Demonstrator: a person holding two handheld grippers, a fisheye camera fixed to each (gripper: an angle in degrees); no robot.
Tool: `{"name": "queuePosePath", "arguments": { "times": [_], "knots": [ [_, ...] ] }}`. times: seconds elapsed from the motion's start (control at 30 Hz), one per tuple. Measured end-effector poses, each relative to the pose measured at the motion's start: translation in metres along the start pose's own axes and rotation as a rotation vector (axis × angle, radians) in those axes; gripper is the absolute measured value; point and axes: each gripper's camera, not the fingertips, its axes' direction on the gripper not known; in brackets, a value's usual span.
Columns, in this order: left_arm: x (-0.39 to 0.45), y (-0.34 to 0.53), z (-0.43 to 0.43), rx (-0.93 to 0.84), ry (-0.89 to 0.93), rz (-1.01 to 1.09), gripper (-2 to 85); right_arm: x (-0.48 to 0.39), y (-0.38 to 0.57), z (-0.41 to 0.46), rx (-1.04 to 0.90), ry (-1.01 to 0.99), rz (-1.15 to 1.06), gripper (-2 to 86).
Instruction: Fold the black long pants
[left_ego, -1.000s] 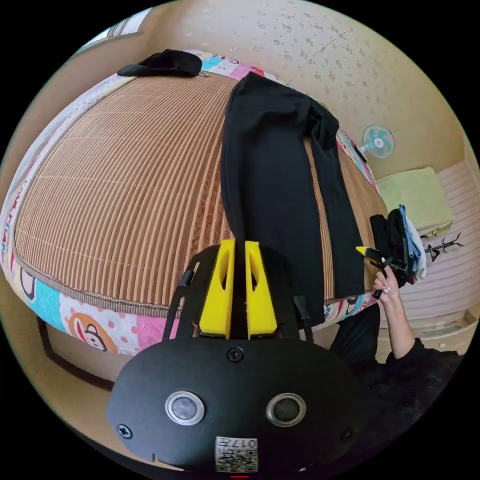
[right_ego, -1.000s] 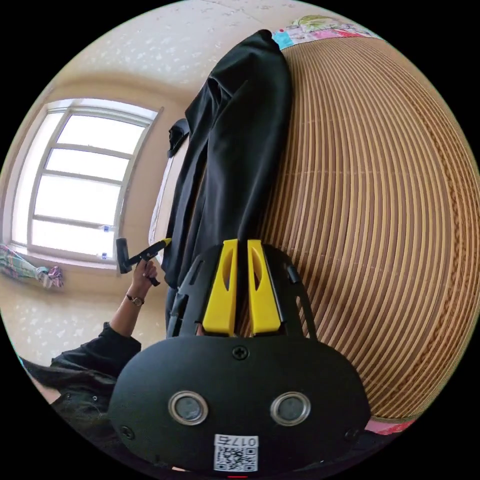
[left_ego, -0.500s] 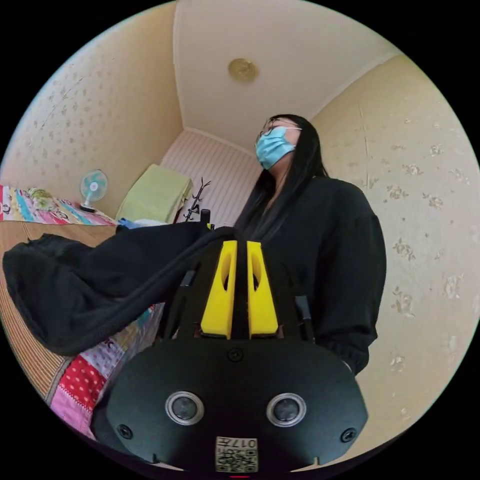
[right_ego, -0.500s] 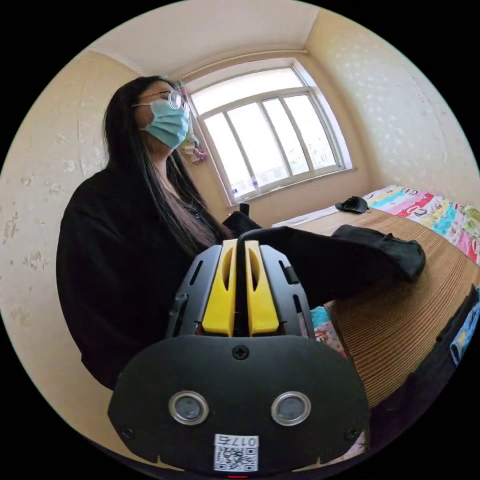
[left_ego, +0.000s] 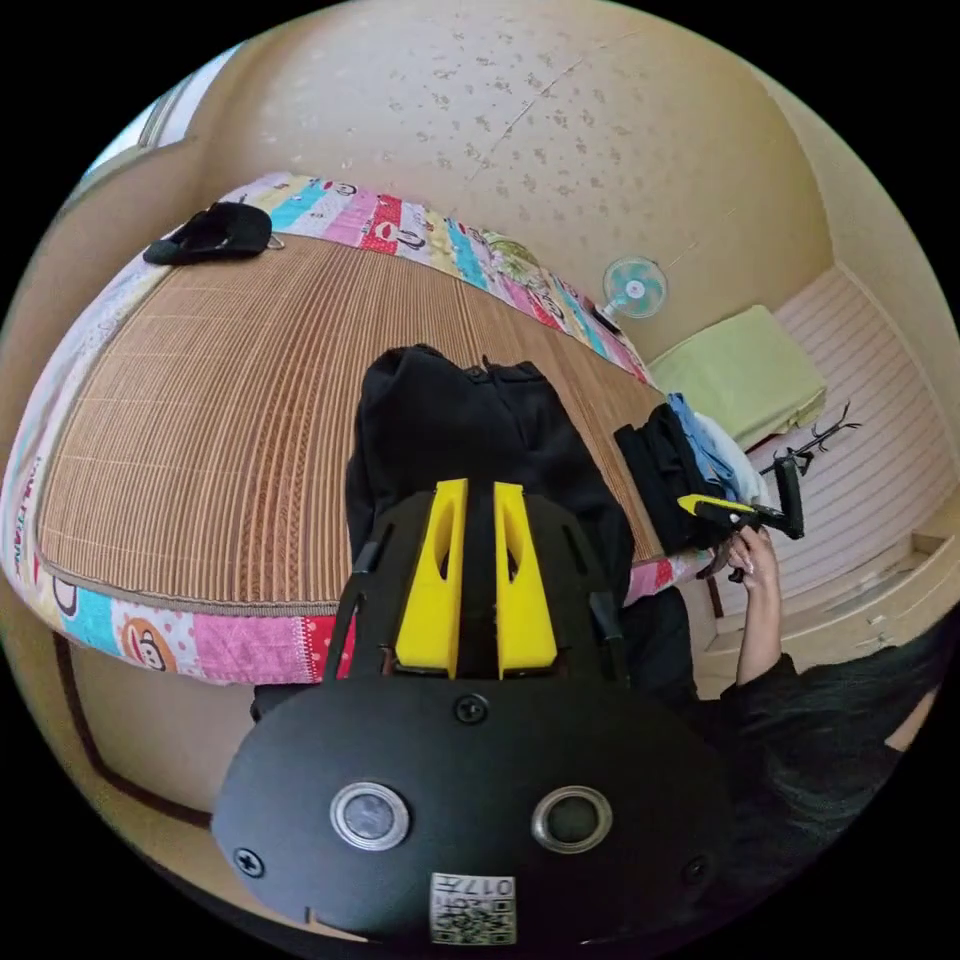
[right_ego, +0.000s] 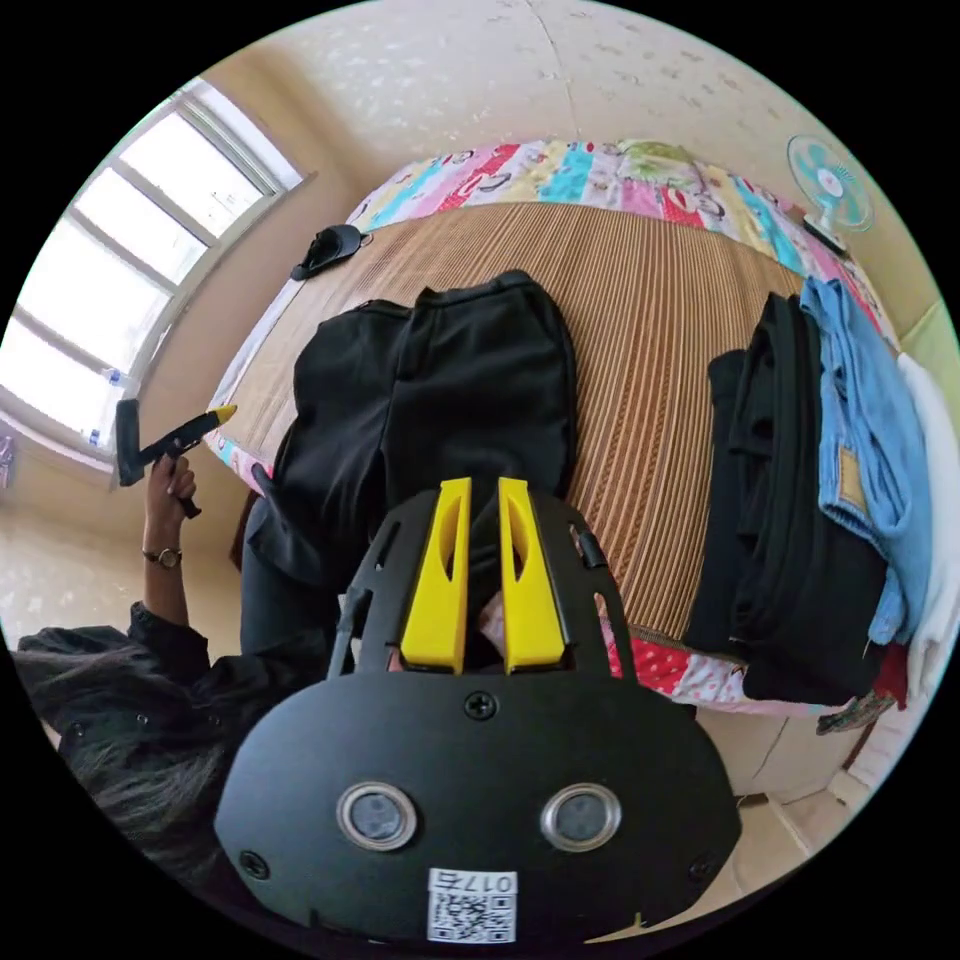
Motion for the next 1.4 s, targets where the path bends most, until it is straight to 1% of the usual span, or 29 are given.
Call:
{"name": "queuePosePath", "arguments": {
  "times": [0.03, 0.07, 0.1, 0.13, 0.17, 0.2, 0.23, 0.27, 0.3, 0.33, 0.43, 0.47, 0.6, 0.7, 0.8, 0.93, 1.0, 1.1, 1.23, 1.33, 1.4],
  "knots": [
    [0.004, -0.006, 0.012, -0.023, -0.027, 0.002, 3.1, -0.006, -0.004, 0.005, 0.024, 0.009, 0.001, 9.0],
    [0.011, -0.017, 0.044, -0.064, -0.056, 0.015, 0.6, -0.014, -0.013, 0.024, 0.057, 0.007, 0.008, 10.9],
    [0.016, -0.026, 0.084, -0.109, -0.079, 0.028, -0.1, -0.019, -0.022, 0.052, 0.052, -0.001, 0.025, 12.7],
    [0.018, -0.03, 0.106, -0.139, -0.096, 0.03, -0.4, -0.021, -0.027, 0.07, 0.033, -0.001, 0.037, 13.0],
    [0.022, -0.036, 0.151, -0.222, -0.142, 0.036, -0.6, -0.024, -0.037, 0.111, -0.04, 0.001, 0.049, 13.5],
    [0.031, -0.04, 0.176, -0.22, -0.185, 0.081, -0.8, -0.029, -0.047, 0.158, -0.18, 0.006, 0.037, 13.5],
    [0.036, -0.041, 0.178, -0.169, -0.201, 0.103, -0.8, -0.032, -0.05, 0.181, -0.258, 0.03, 0.028, 13.5],
    [0.045, -0.048, 0.185, -0.121, -0.223, 0.111, -0.9, -0.044, -0.051, 0.185, -0.155, 0.105, -0.007, 13.5],
    [0.05, -0.06, 0.195, -0.12, -0.228, 0.098, -1.0, -0.052, -0.054, 0.189, -0.116, 0.161, 0.001, 13.4],
    [0.051, -0.068, 0.199, -0.115, -0.227, 0.088, -1.0, -0.054, -0.057, 0.192, -0.11, 0.175, 0.016, 13.4],
    [0.061, -0.105, 0.224, -0.069, -0.254, 0.087, -1.0, -0.056, -0.071, 0.204, 0.003, 0.221, 0.051, 13.2],
    [0.068, -0.119, 0.235, -0.044, -0.29, 0.102, -1.0, -0.054, -0.077, 0.21, 0.044, 0.232, 0.056, 13.1],
    [0.098, -0.166, 0.274, 0.002, -0.433, 0.172, -1.0, -0.04, -0.117, 0.225, 0.083, 0.229, 0.09, 12.8],
    [0.104, -0.193, 0.293, 0.034, -0.447, 0.166, -1.0, -0.023, -0.145, 0.236, 0.108, 0.197, 0.107, 12.6],
    [0.103, -0.217, 0.306, 0.063, -0.421, 0.146, -1.0, -0.017, -0.169, 0.247, 0.139, 0.196, 0.087, 12.1],
    [0.098, -0.243, 0.319, 0.082, -0.358, 0.126, -1.0, -0.027, -0.195, 0.26, 0.164, 0.299, 0.026, 11.2],
    [0.111, -0.253, 0.33, 0.086, -0.412, 0.148, -1.0, -0.033, -0.208, 0.267, 0.175, 0.35, -0.012, 10.4],
    [0.132, -0.257, 0.343, 0.09, -0.517, 0.195, -1.0, -0.033, -0.214, 0.27, 0.185, 0.365, -0.02, 10.0],
    [0.137, -0.255, 0.346, 0.1, -0.513, 0.195, -1.0, -0.026, -0.214, 0.266, 0.174, 0.327, -0.004, 10.0],
    [0.148, -0.25, 0.351, 0.106, -0.563, 0.224, -1.0, -0.029, -0.213, 0.261, 0.113, 0.339, 0.02, 10.2],
    [0.157, -0.246, 0.356, 0.106, -0.611, 0.25, -1.0, -0.04, -0.201, 0.243, 0.018, 0.345, 0.055, 10.3]
  ]
}}
